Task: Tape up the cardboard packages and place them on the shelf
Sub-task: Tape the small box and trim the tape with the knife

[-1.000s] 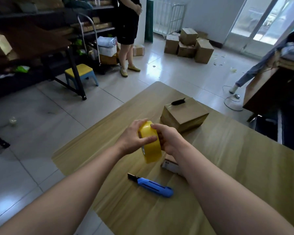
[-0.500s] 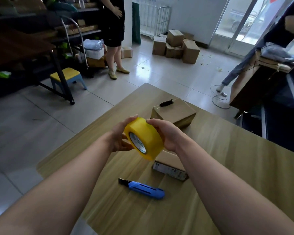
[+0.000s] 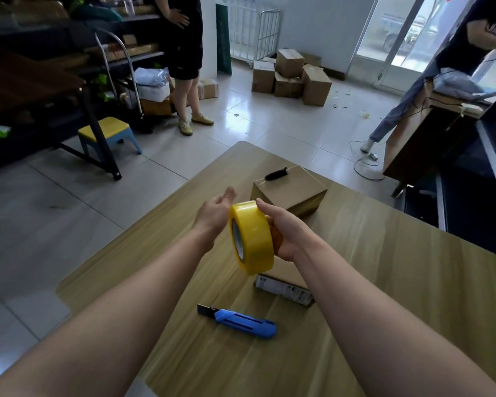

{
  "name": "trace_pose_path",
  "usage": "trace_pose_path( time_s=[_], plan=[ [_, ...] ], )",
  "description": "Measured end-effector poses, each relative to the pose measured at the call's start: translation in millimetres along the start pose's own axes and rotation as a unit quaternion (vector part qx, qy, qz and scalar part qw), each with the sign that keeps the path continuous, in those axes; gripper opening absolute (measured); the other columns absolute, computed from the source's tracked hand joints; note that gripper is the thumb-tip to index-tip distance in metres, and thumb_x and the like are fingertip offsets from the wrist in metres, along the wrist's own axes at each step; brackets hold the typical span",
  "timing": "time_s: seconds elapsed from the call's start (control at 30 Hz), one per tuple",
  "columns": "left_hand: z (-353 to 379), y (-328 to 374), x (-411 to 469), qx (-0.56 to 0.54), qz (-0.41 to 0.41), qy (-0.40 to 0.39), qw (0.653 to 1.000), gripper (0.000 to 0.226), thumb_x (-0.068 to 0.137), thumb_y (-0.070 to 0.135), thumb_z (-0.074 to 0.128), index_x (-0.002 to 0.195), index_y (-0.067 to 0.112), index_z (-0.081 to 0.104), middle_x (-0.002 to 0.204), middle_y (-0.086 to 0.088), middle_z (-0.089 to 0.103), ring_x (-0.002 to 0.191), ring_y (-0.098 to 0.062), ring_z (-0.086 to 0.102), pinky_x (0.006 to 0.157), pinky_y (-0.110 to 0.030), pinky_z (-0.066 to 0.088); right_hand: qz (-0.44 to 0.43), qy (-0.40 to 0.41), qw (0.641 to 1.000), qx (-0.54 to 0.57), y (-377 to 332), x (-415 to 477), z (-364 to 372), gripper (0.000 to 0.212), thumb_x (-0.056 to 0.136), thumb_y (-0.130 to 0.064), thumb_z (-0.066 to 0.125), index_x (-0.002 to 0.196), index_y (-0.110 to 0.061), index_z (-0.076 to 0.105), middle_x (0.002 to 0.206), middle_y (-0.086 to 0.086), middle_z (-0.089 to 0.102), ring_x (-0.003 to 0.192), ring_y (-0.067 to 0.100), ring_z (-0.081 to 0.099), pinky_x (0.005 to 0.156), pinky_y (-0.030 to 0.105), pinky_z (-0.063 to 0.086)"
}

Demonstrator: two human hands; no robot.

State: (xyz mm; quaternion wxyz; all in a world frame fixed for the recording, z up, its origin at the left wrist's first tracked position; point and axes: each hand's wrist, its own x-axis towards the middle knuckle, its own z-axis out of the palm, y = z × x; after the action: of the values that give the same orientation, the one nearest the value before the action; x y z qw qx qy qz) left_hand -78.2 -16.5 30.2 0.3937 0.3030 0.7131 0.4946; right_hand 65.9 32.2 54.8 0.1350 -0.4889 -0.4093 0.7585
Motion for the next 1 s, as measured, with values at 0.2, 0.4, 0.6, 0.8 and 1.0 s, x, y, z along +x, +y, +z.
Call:
trace_pose_path(
  time_s=[0.2,0.4,0.6,0.8,1.0],
  plan=[
    [12.7,-2.3,-12.7,0.151,0.24,-0.038,0.958,0.042,0.098,0.045,0.043,0.123,0.021,0.065,0.131,0.002,0.059,0.124,-0.015,0.047,0.105,-0.045,0.04,0.025,0.05,0.995,0.086,-3.0,3.3,-8.4,0.049,0.091,-0.056,0.058,0.091,-0.008,0.062,0.057,0.001,0.056,0.052,0.016,0.057,0.06,0.031,0.046],
    [11.8,-8.6,-24.4,0.372,0.362,-0.017,0.855,0.055,0.093,0.051,0.034,0.133,0.021,0.057,0.141,-0.001,0.052,0.134,-0.022,0.039,0.106,-0.044,0.036,0.027,0.068,0.987,0.146,-6.4,0.2,-14.6,0.073,0.09,-0.062,0.054,0.129,0.0,0.052,0.105,0.014,0.07,0.099,0.032,0.065,0.095,0.046,0.048],
    [17.4,-7.8,-22.4,0.366,0.438,0.035,0.82,0.022,0.086,0.017,0.065,0.104,0.009,0.074,0.103,-0.01,0.068,0.098,-0.029,0.061,0.079,-0.039,0.053,0.024,0.079,0.985,0.151,-4.9,1.5,-22.2,0.077,0.087,-0.063,0.056,0.13,0.001,0.051,0.108,0.016,0.068,0.102,0.034,0.064,0.101,0.05,0.045],
    [31.0,7.8,-22.4,0.393,0.451,0.049,0.8,0.005,0.085,0.011,0.068,0.085,0.006,0.068,0.084,-0.01,0.062,0.075,-0.026,0.057,0.058,-0.029,0.042,0.008,0.076,0.989,0.129,-4.3,0.9,-32.1,0.069,0.087,-0.058,0.06,0.123,0.001,0.055,0.091,0.013,0.071,0.09,0.03,0.067,0.094,0.047,0.049],
    [56.5,23.6,-21.3,0.331,0.336,0.069,0.879,0.01,0.096,0.014,0.048,0.093,0.011,0.057,0.089,-0.003,0.054,0.082,-0.019,0.049,0.071,-0.028,0.035,-0.085,0.089,0.992,-0.018,-0.1,-2.2,-42.3,0.051,0.085,-0.06,0.062,0.105,-0.013,0.062,0.08,0.0,0.067,0.082,0.021,0.059,0.072,0.035,0.046]
  ],
)
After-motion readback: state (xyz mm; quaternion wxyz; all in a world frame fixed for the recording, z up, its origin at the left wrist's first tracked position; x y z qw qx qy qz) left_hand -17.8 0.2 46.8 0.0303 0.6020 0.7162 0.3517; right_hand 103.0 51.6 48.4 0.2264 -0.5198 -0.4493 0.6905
